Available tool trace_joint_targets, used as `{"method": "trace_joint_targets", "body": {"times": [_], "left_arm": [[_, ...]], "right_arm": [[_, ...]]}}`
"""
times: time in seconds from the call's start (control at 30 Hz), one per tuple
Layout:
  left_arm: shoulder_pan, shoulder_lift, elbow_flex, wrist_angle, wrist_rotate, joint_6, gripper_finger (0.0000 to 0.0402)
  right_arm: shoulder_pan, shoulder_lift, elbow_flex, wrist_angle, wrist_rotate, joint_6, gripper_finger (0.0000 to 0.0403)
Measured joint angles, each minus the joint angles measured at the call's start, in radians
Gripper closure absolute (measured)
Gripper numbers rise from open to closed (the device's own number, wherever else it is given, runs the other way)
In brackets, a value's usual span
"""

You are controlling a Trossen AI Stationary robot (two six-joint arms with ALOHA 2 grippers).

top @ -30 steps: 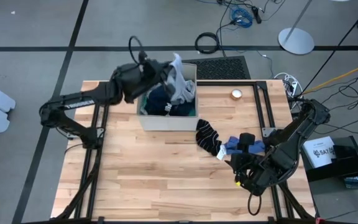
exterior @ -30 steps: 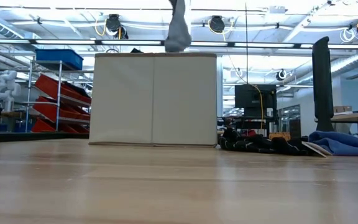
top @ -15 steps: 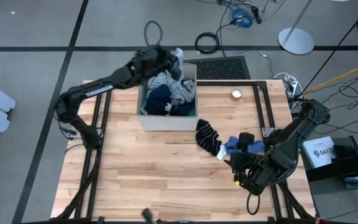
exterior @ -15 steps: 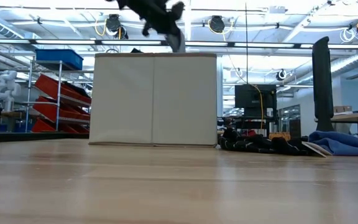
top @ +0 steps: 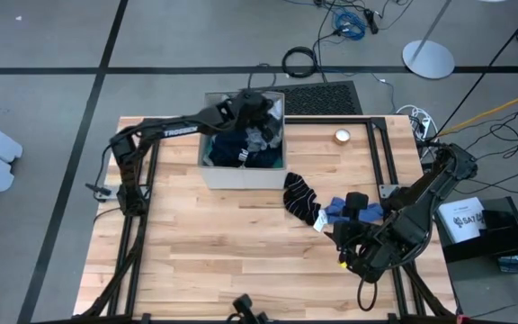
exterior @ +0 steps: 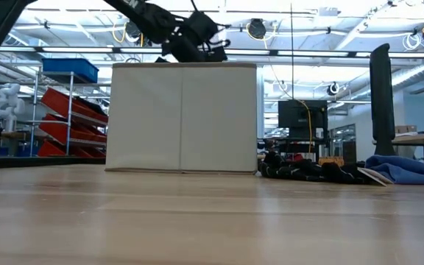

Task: Sort clothes
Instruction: Put the gray sock into the white laundry organizer, then put the black sock into the white laundry organizer

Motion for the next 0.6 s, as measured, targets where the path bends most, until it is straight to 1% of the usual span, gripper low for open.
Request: {"method": "trace_joint_targets", "body": {"times": [0.17, 0.27, 0.4, 0.6], "left_arm": [[-0.006, 0.023, 0.000, -0.060, 0.023, 0.000, 0.0399], [-0.005, 0.018, 0.000, -0.068, -0.016, 0.000, 0.0387], [-0.008, -0.020, 0.000, -0.102, -0.074, -0.017, 0.0362], [-0.013, -0.104, 0.000, -0.231, -0.076, -0.026, 0.0312]], "right_arm": [[0.000, 0.000, 0.000, 0.004, -0.001, 0.003, 0.0179], [0.000, 0.000, 0.000, 0.011, -0.004, 0.003, 0.0179], [0.000, 0.000, 0.000, 0.018, -0.005, 0.004, 0.0179], [0.000, 0.000, 0.000, 0.019, -0.005, 0.003, 0.0179]]}}
